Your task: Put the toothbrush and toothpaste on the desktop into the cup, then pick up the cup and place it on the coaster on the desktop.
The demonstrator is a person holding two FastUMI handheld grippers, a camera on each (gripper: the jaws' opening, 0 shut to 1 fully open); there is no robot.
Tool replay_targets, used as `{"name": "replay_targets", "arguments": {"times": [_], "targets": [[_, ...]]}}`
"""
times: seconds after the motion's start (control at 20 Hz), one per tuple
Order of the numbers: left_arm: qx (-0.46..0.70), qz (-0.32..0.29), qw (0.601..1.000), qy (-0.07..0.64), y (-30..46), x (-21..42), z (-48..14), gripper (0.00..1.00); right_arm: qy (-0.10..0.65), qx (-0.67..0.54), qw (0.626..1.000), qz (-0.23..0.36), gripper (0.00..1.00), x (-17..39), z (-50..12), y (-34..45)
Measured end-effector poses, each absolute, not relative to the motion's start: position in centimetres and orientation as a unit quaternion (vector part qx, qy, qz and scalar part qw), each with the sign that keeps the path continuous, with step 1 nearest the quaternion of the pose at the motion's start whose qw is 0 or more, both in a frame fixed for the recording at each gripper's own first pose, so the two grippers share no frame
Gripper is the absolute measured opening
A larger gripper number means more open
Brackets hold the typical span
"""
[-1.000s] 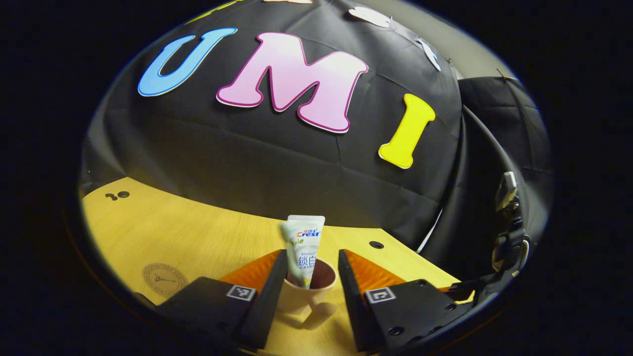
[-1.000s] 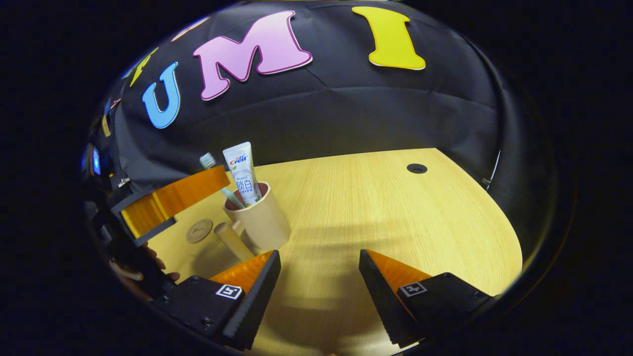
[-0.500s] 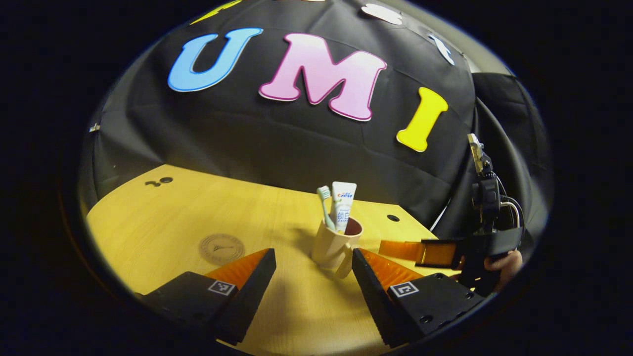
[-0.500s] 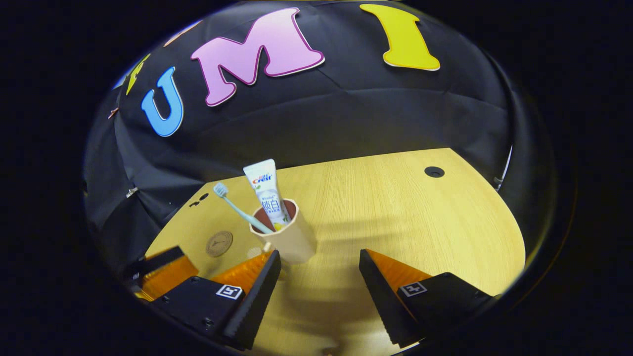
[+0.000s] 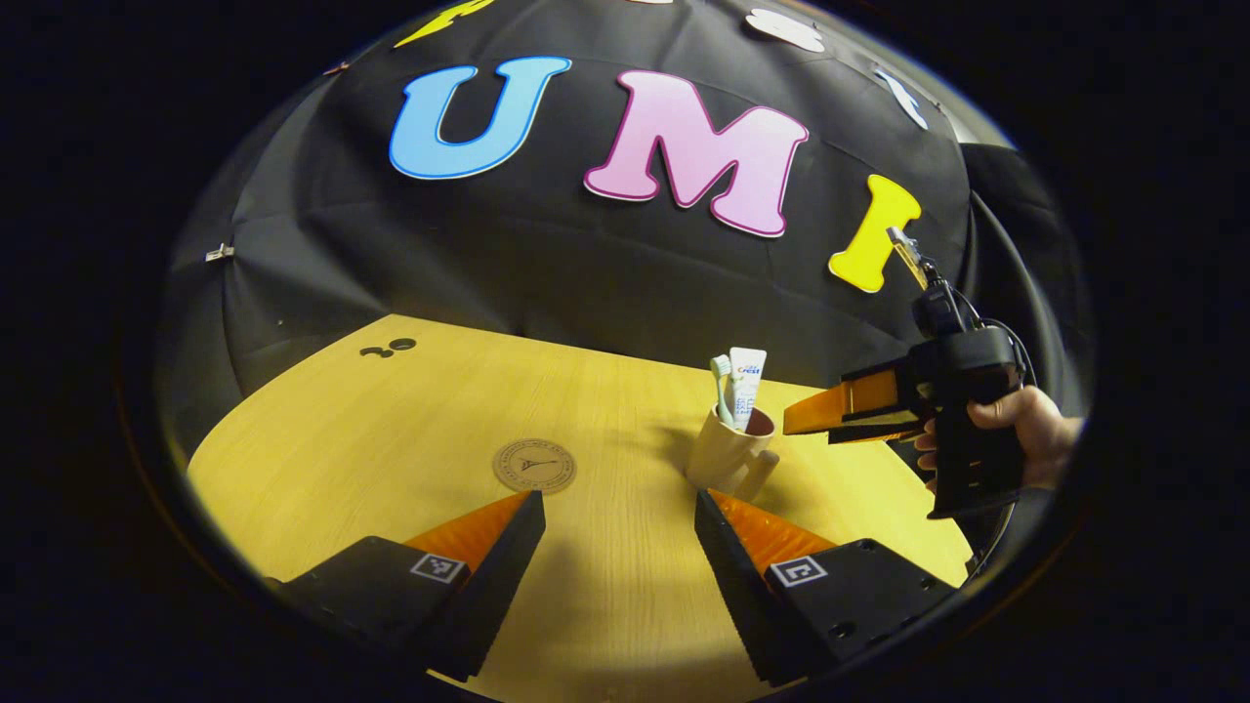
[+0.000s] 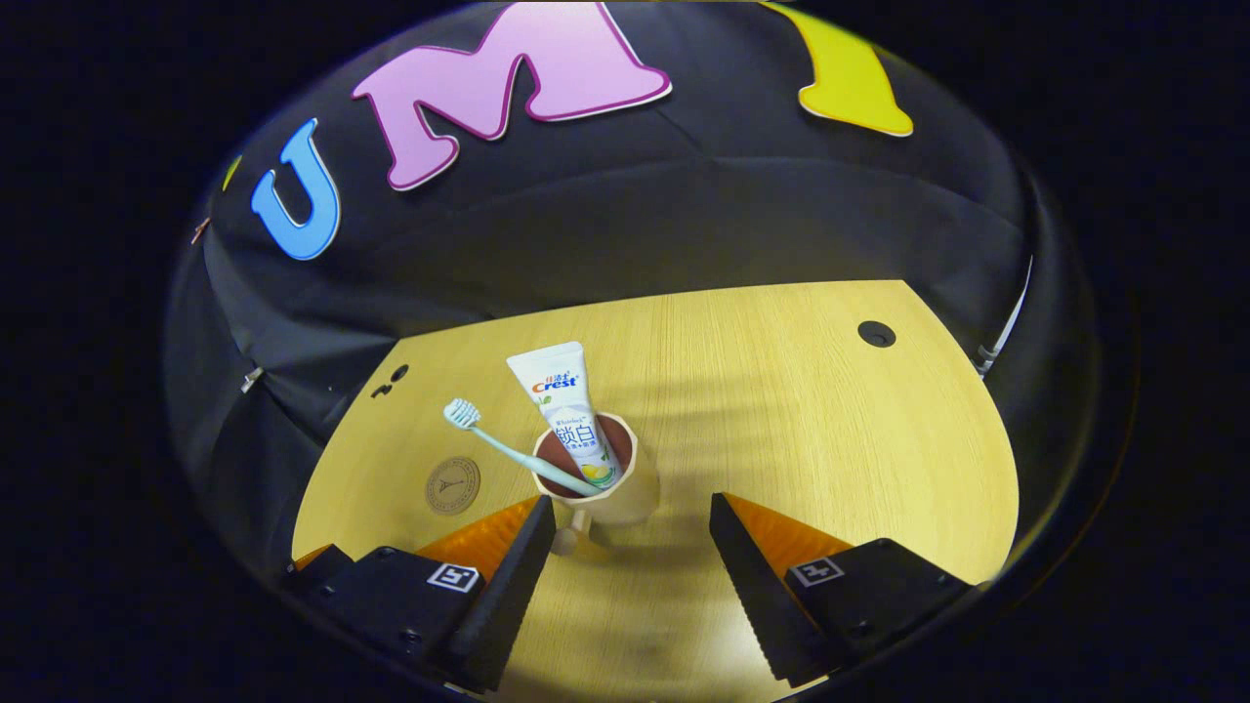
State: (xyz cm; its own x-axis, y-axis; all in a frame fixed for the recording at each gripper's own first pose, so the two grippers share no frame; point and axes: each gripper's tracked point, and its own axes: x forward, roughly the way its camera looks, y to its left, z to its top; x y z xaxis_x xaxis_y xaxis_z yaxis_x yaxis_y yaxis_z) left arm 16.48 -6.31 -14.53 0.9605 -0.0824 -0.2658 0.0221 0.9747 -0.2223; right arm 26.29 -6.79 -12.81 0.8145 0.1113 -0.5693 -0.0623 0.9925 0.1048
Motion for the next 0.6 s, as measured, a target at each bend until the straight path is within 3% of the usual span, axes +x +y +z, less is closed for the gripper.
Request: {"name": "replay_targets", "arguments": {"times": [0.3, 0.6], "targets": [[-0.113, -0.013, 0.981, 0.16, -3.7, 14.4, -14.3, 0.97, 0.406, 0.114, 0.905, 0.044, 0.98, 26.5, -15.4, -4.0], [-0.16, -0.013, 0.972, 0.171, -2.6, 12.8, -14.4, 0.98, 0.497, 0.089, 0.863, 0.019, 0.97, 26.5, -19.2, -3.6]]}}
